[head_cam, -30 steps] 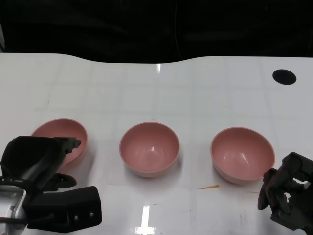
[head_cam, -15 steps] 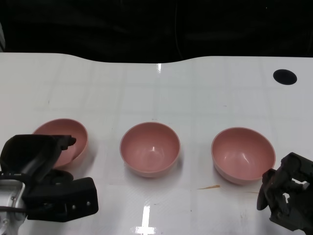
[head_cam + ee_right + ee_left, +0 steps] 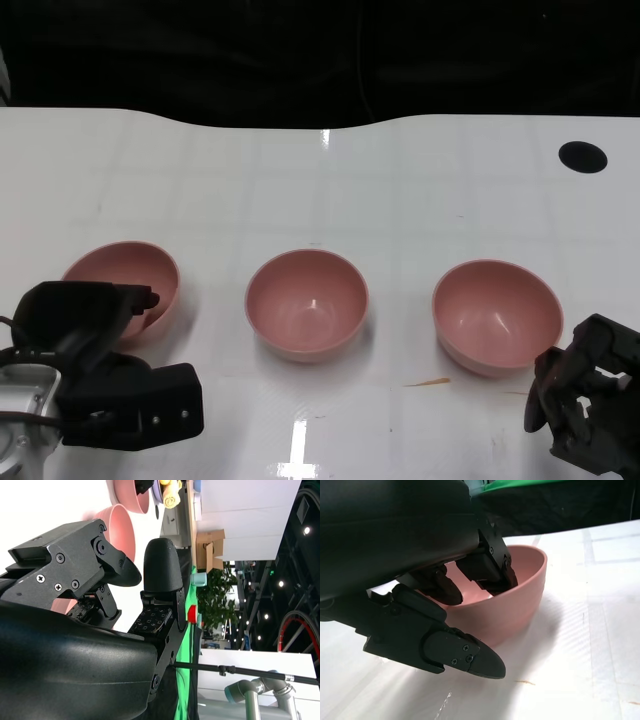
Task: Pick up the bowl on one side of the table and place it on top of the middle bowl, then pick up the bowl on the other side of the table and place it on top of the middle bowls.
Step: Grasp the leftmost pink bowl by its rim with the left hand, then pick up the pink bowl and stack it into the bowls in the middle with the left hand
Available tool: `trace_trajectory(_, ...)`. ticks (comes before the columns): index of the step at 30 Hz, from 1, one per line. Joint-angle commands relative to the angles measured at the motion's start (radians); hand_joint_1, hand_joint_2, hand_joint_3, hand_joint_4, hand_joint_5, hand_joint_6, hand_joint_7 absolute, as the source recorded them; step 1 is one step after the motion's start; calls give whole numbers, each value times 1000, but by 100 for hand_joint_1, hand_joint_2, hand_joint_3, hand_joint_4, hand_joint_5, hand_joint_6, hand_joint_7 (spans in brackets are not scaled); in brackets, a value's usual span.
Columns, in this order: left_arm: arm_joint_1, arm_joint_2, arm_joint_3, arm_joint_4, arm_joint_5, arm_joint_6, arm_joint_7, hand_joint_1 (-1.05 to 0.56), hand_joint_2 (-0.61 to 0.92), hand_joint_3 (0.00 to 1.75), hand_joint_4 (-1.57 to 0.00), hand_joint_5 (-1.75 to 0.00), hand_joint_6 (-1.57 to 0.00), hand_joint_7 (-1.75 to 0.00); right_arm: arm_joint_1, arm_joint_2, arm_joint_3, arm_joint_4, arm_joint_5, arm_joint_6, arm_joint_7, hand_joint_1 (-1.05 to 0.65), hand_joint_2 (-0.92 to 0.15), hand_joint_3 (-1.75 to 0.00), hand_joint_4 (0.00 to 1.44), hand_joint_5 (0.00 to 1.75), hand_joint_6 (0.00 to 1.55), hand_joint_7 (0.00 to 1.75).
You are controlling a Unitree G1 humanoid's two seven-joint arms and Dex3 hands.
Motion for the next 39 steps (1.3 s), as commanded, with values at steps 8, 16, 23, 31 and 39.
trace_trajectory(8,-43,-39,-34,136,-38,-18,79,-45,92,2,-75,-2,-81,-3,5,-2,-3,2,-5,-19,-9,-2,-61,-110,93,166,88,139)
trace_trajectory(16,-47,-57,-14,194,-114,-67,125,-13,90,0,-117,-13,-110,-6,12,-5,2,-14,-1,-3,-18,-2,-60,-110,92,168,87,141)
trace_trajectory(23,-19,-34,-10,113,-130,-99,170,-4,92,9,-73,-172,-56,-166,13,-8,5,-17,-3,0,-20,-3,-62,-108,92,169,86,142)
trace_trajectory(31,25,24,34,-50,-165,-134,124,-1,92,18,-70,-175,-60,-161,5,-4,0,22,-23,-52,-17,-2,-61,-108,94,169,86,144)
trace_trajectory(39,85,54,108,-342,-156,-86,53,2,92,15,-73,-175,-60,-169,-2,-8,0,50,-24,-60,-15,-3,-62,-106,93,168,84,145)
